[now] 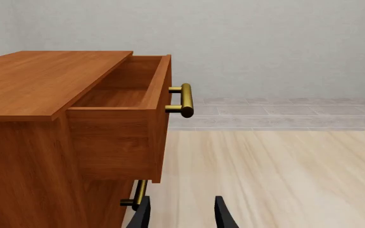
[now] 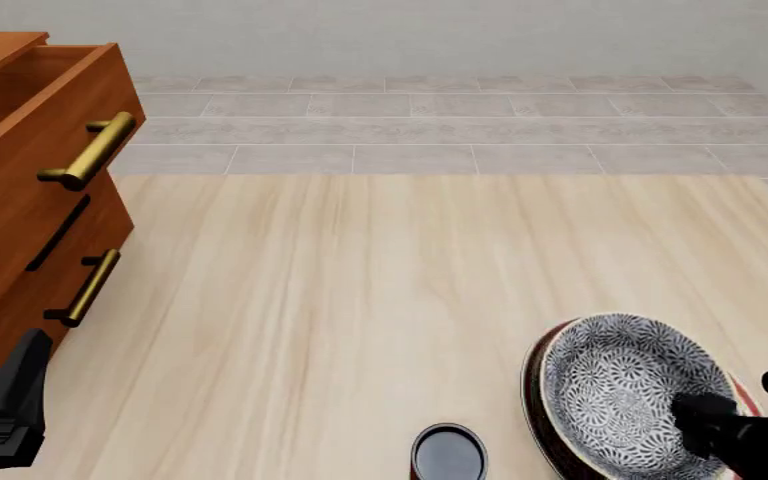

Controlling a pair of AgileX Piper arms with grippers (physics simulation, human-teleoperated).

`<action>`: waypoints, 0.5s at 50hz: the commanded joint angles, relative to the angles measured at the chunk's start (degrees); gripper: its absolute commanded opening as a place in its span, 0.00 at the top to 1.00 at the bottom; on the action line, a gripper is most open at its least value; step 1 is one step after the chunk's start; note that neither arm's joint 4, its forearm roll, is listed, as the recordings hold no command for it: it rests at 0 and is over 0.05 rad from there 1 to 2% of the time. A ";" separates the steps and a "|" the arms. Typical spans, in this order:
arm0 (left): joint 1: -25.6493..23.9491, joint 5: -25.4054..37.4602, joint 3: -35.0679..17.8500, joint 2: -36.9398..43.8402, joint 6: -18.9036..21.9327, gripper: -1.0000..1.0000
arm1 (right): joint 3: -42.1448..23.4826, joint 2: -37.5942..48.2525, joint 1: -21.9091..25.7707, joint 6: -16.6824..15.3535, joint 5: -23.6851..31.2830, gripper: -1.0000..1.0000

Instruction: Put the bowl on the plate.

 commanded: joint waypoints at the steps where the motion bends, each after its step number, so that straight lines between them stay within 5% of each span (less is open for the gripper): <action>1: 0.00 0.00 0.00 0.00 0.00 0.00 | -0.24 1.84 -0.49 -0.74 -1.43 0.00; 25: 0.00 0.00 0.00 0.00 0.00 0.00 | -3.32 0.52 -1.46 -2.25 1.31 0.00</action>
